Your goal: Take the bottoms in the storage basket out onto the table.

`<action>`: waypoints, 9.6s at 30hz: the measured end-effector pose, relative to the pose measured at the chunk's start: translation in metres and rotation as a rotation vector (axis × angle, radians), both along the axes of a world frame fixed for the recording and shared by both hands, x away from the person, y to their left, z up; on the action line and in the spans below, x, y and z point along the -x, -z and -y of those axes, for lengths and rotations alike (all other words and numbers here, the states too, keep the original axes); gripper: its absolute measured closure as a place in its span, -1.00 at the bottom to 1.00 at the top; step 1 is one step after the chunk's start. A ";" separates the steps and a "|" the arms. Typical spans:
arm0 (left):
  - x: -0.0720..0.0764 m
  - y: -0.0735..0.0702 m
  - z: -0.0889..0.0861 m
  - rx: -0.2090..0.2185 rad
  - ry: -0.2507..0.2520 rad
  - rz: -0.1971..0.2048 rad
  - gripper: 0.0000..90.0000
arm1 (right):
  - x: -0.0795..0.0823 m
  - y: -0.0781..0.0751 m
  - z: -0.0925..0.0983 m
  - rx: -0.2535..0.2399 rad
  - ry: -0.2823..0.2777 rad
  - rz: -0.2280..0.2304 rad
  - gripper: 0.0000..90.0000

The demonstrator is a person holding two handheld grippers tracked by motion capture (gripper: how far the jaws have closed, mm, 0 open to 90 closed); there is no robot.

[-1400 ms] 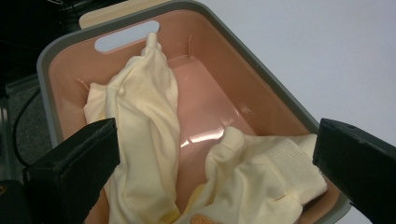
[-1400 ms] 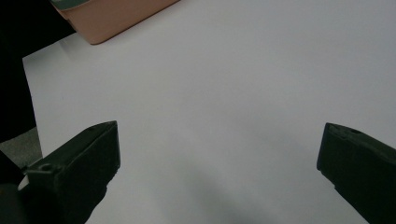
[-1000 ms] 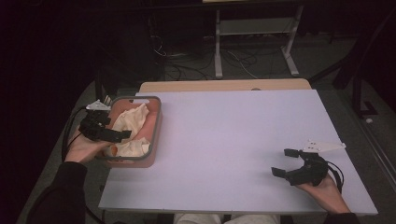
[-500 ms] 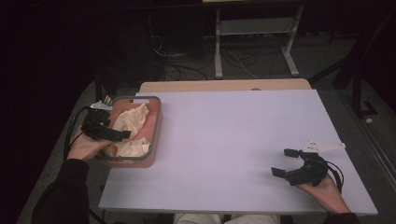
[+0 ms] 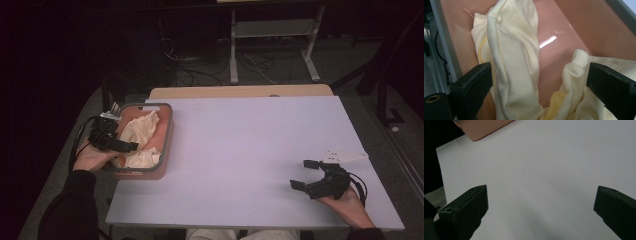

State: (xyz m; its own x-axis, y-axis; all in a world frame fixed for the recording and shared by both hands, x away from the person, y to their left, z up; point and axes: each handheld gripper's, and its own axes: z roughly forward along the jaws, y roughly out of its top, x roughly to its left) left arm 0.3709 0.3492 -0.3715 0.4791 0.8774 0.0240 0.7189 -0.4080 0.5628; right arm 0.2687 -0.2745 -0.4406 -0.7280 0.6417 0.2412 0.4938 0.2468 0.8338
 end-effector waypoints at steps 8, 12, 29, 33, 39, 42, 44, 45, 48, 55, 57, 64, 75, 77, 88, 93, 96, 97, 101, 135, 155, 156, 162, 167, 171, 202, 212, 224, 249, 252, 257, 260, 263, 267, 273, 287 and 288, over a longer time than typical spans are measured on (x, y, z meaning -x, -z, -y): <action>-0.004 0.004 -0.006 -0.020 -0.028 -0.028 -0.70 | 0.000 0.001 -0.001 0.000 -0.006 -0.004 -1.00; -0.006 0.008 -0.007 -0.030 -0.032 -0.053 -0.67 | 0.000 0.001 -0.001 0.002 -0.009 -0.005 -1.00; -0.014 0.018 -0.004 -0.092 -0.020 -0.169 -0.44 | 0.000 0.001 -0.002 0.001 -0.013 -0.006 -1.00; -0.016 0.020 -0.002 -0.116 -0.006 -0.193 -0.39 | 0.000 0.001 -0.002 0.002 -0.014 -0.007 -1.00; -0.020 0.024 -0.001 -0.126 -0.005 -0.241 -0.30 | 0.000 0.001 -0.002 0.001 -0.014 -0.007 -1.00; -0.023 0.028 -0.002 -0.114 -0.008 -0.266 -0.22 | 0.000 0.001 -0.002 0.002 -0.014 -0.007 -1.00; -0.025 0.028 -0.001 -0.130 -0.008 -0.269 -0.16 | 0.000 0.001 -0.002 0.003 -0.014 -0.008 -1.00; -0.025 0.028 -0.001 -0.133 -0.009 -0.275 -0.15 | 0.000 0.001 -0.002 0.003 -0.015 -0.006 -1.00; -0.025 0.028 -0.001 -0.167 -0.010 -0.269 0.01 | 0.000 0.001 -0.002 0.004 -0.016 -0.007 -1.00; -0.028 0.030 0.004 -0.181 0.011 -0.301 0.49 | 0.000 0.001 -0.002 0.007 -0.015 -0.008 -1.00; -0.029 0.028 0.005 -0.188 0.022 -0.303 0.58 | 0.000 0.001 -0.002 0.006 -0.015 -0.008 -1.00; -0.025 0.022 0.010 -0.207 0.019 -0.262 0.65 | 0.000 0.001 -0.002 -0.004 -0.009 -0.007 -1.00; -0.022 -0.001 0.008 -0.208 -0.010 -0.245 0.67 | 0.001 -0.001 -0.002 -0.014 -0.009 0.002 -1.00; -0.021 -0.005 0.007 -0.206 -0.024 -0.236 0.67 | 0.000 -0.001 -0.002 -0.020 -0.006 0.002 -1.00; -0.019 -0.023 -0.003 -0.078 -0.117 -0.226 0.67 | 0.000 -0.001 -0.001 -0.024 -0.001 0.001 -1.00; -0.018 -0.032 -0.007 -0.031 -0.149 -0.216 0.67 | -0.001 0.000 -0.001 -0.023 -0.001 -0.002 -1.00; -0.018 -0.037 -0.008 -0.006 -0.152 -0.215 0.67 | -0.001 0.000 -0.002 -0.022 -0.002 -0.003 -1.00; -0.018 -0.039 -0.007 0.007 -0.148 -0.217 0.67 | -0.001 0.000 -0.002 -0.022 -0.003 -0.002 -1.00; -0.020 -0.047 -0.004 0.039 -0.125 -0.244 0.67 | -0.002 0.000 -0.001 -0.022 -0.002 -0.002 -1.00; -0.025 -0.135 0.004 0.158 -0.105 -0.196 0.67 | -0.002 -0.001 -0.002 -0.024 -0.016 0.004 -1.00; -0.019 -0.173 0.017 0.302 -0.041 -0.143 0.67 | -0.001 -0.001 -0.002 -0.024 -0.016 0.004 -1.00; -0.019 -0.174 0.018 0.306 -0.037 -0.142 0.67 | -0.001 -0.001 -0.002 -0.023 -0.017 0.004 -1.00; -0.018 -0.182 0.035 0.330 0.010 -0.143 0.67 | -0.001 -0.001 -0.002 -0.024 -0.017 0.005 -1.00; -0.020 -0.185 0.048 0.333 0.040 -0.144 0.67 | -0.001 -0.001 -0.003 -0.023 -0.019 0.003 -1.00; -0.021 -0.189 0.058 0.323 0.059 -0.136 0.67 | -0.001 -0.002 -0.002 -0.025 -0.019 0.003 -1.00; -0.034 -0.197 0.122 0.321 0.161 -0.100 0.67 | 0.000 -0.002 -0.002 -0.033 -0.024 0.008 -1.00; -0.039 -0.195 0.142 0.334 0.179 -0.086 0.67 | 0.000 -0.003 -0.002 -0.035 -0.026 0.008 -1.00; -0.048 -0.188 0.169 0.349 0.214 -0.094 0.67 | 0.000 -0.002 -0.002 -0.036 -0.028 0.007 -1.00; -0.062 -0.168 0.210 0.372 0.266 -0.128 0.67 | 0.000 -0.003 -0.001 -0.042 -0.031 0.012 -1.00; -0.063 -0.165 0.215 0.381 0.270 -0.136 0.67 | 0.000 -0.002 -0.001 -0.043 -0.031 0.009 -1.00; -0.066 -0.159 0.223 0.382 0.279 -0.145 0.67 | 0.000 -0.002 -0.001 -0.045 -0.031 0.010 -1.00; -0.067 -0.156 0.227 0.388 0.282 -0.150 0.67 | 0.000 -0.003 -0.001 -0.046 -0.029 0.010 -1.00; -0.068 -0.153 0.231 0.391 0.286 -0.153 0.67 | 0.000 -0.002 -0.001 -0.046 -0.030 0.010 -1.00; -0.069 -0.148 0.237 0.389 0.290 -0.160 0.67 | -0.001 -0.002 0.000 -0.047 -0.030 0.010 -1.00; -0.071 -0.141 0.244 0.390 0.299 -0.166 0.67 | 0.000 -0.003 0.000 -0.048 -0.030 0.009 -1.00; -0.077 -0.120 0.268 0.402 0.326 -0.196 0.67 | 0.000 -0.003 0.000 -0.049 -0.032 0.009 -1.00; -0.077 -0.118 0.269 0.400 0.331 -0.199 0.67 | 0.000 -0.003 0.000 -0.049 -0.032 0.010 -1.00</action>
State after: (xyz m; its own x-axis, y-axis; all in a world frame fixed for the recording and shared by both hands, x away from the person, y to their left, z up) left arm 0.4481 0.0801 -0.2533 0.6919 0.6016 -0.3992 0.6970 -0.4124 0.5866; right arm 0.2689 -0.2743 -0.4379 -0.7503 0.6058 0.2648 0.4783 0.2208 0.8500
